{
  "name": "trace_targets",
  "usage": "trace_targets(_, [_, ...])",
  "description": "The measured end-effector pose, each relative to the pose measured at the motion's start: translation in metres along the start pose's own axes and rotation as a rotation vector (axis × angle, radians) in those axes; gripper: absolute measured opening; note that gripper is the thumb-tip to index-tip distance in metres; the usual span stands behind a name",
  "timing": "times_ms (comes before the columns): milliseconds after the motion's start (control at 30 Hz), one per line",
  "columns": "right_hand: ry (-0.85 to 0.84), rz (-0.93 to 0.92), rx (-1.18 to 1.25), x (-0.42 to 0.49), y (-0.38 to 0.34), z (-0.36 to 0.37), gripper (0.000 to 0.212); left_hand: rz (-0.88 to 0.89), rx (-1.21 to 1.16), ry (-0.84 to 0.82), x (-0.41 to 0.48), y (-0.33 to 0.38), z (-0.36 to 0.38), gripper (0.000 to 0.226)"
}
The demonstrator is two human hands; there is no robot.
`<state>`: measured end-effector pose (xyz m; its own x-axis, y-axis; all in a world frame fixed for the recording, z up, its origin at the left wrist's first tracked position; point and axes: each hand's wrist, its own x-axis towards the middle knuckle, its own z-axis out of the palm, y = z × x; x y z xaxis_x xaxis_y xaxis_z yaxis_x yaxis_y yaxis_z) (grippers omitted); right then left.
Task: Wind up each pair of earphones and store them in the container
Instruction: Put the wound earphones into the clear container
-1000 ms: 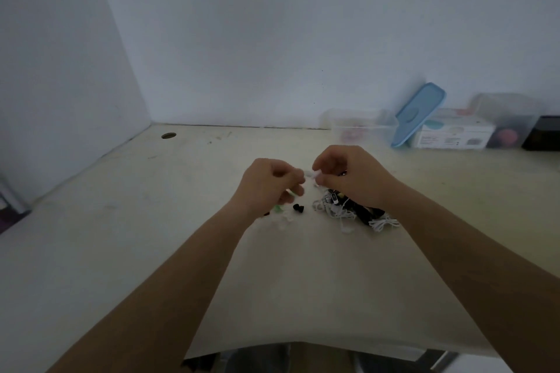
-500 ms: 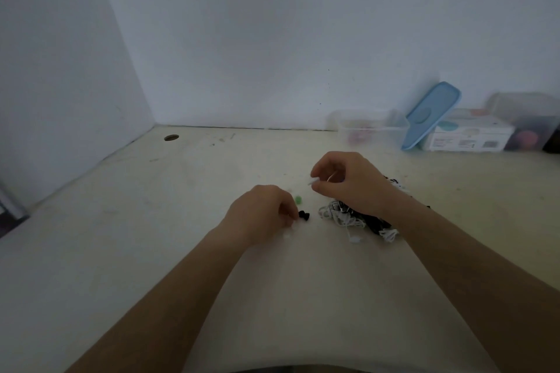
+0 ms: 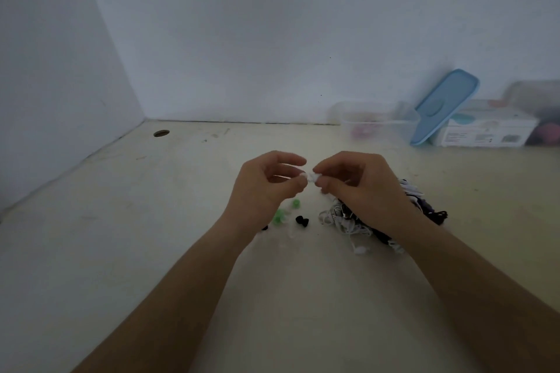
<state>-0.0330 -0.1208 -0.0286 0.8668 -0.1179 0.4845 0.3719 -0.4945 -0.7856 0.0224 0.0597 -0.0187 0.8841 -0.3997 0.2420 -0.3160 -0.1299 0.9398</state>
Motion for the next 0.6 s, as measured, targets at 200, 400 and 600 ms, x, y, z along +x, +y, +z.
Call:
trace_targets(200, [0.056,-0.007,0.037,-0.0045,-0.0051,0.0018,0.006,-0.106,-0.265,-0.004,-0.0034,-0.0044,0.0107,0.019])
trace_targets(400, [0.077,0.026,0.028,-0.0065,-0.0041,0.0014,0.007,-0.213,-0.493,-0.060,-0.0046,-0.0055,0.0093,0.021])
trace_targets(600, [0.069,0.033,0.035,-0.0081,-0.0051,0.0013,0.007,-0.251,-0.562,-0.078,-0.0051,-0.0015,0.0069,0.016])
